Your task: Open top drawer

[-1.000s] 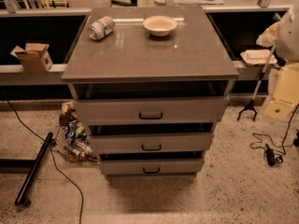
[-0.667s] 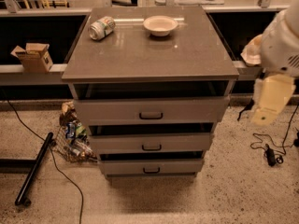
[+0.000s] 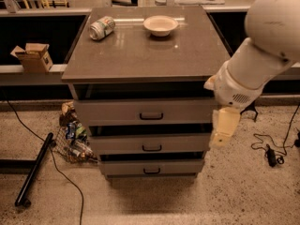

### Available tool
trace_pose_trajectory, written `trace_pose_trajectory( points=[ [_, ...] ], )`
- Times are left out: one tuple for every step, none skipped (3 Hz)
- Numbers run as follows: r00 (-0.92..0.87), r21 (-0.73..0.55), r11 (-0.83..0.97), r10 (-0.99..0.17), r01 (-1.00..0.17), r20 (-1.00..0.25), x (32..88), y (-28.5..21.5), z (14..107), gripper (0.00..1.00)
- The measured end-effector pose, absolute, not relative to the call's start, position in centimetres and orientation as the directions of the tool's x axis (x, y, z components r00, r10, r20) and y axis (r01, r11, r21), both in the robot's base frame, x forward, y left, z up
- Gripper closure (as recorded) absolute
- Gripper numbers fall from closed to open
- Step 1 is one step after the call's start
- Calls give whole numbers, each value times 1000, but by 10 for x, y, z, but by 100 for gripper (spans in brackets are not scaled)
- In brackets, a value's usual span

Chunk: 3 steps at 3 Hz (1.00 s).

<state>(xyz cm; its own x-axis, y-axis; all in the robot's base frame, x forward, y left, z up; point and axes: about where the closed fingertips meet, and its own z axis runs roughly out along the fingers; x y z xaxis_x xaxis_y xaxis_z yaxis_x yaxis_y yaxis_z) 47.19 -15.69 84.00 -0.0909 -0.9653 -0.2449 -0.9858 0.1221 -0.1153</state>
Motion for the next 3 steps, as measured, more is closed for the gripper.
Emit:
trace_pose_trajectory(
  points=[
    [-83,-57,107,-944,-993,-318,487,-126,786,0],
    [-83,-57,107,-944,-993,-318,487,-126,786,0],
    [-64,-49,85,-944,-995,-325,497,-125,774,0]
  ],
)
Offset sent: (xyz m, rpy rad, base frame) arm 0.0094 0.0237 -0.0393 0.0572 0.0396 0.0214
